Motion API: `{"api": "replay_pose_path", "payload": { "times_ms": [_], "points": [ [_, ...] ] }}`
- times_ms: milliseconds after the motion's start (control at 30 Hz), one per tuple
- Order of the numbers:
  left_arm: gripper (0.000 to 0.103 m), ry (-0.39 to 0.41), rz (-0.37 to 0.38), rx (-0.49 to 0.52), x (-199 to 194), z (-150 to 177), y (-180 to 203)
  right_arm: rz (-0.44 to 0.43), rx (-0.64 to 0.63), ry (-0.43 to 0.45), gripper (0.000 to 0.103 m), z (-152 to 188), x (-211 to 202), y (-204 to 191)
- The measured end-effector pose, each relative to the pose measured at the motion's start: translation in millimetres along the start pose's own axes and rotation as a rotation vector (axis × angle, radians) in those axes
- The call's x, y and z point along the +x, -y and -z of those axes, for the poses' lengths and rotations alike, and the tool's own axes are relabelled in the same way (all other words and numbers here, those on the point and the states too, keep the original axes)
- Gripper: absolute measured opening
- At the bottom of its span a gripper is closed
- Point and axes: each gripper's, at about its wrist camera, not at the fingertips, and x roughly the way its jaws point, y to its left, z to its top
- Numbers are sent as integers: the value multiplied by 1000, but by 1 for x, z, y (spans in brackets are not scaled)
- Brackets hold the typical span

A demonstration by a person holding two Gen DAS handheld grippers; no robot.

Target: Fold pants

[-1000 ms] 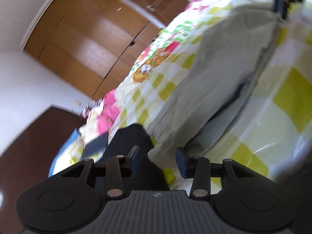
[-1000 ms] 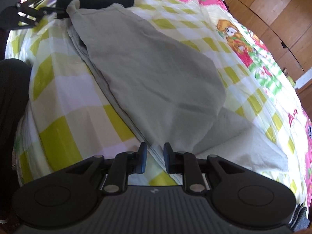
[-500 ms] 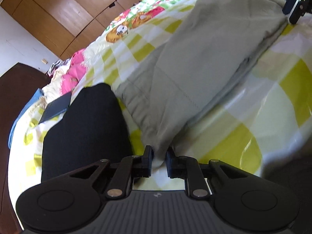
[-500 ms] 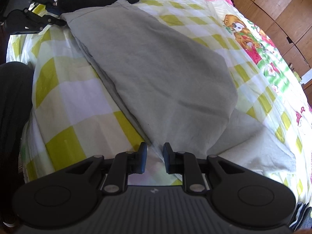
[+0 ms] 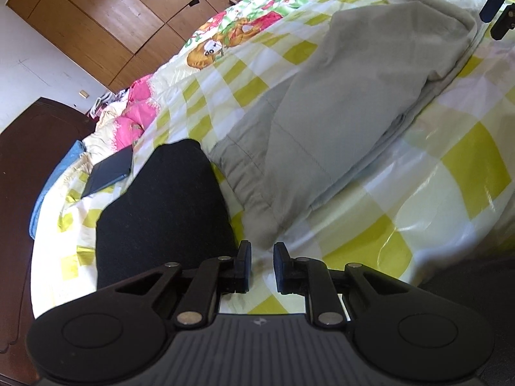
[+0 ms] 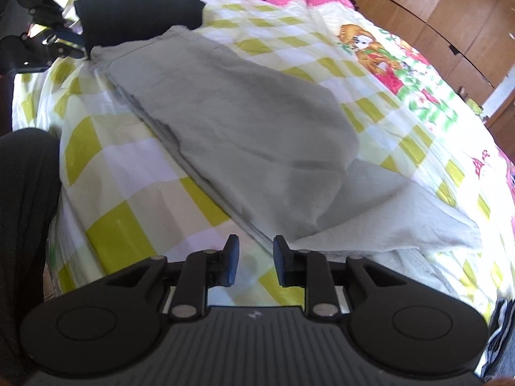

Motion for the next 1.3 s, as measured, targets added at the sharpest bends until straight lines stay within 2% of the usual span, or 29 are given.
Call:
{"api": "replay_pose_path", "payload": {
  "times_ms": [200,300,400,467,600,767,800,900,1000,1067,1100,1167,1200,1233,1267,1300],
  "points": [
    [33,33,-17,2,-12,-25,2,32,108,42,25,10,-9,26],
    [33,55,-8,9,-14,-41,8,50,157,51,26,17,-11,43],
    [33,83,13,-4,-12,-60,17,76,259,59,29,25,-13,73],
    [33,112,54,-20,-9,-72,25,98,358,60,34,32,-14,100],
    [33,150,165,-44,7,-96,56,128,614,47,35,52,-4,164],
    [33,209,270,-73,22,-130,88,50,1003,132,35,71,22,244],
    [33,220,294,-76,25,-139,95,57,1041,144,35,70,27,257],
    [33,256,360,-79,28,-159,109,85,1033,156,37,52,42,281],
    [33,280,415,-60,33,-173,121,140,1090,76,41,44,63,300],
    [33,285,427,-51,37,-178,128,174,1142,75,41,54,70,308],
    [33,283,438,-55,39,-178,129,168,1190,77,41,63,74,313],
    [33,274,456,-78,44,-177,129,98,1269,92,43,80,87,320],
    [34,269,465,-88,46,-176,129,88,1285,106,40,84,92,320],
    [34,266,468,-91,48,-175,130,88,1289,115,29,84,96,321],
    [34,264,468,-89,50,-175,131,79,1297,122,6,85,98,322],
    [34,260,466,-86,52,-175,131,38,1328,140,4,87,100,325]
  ]
}}
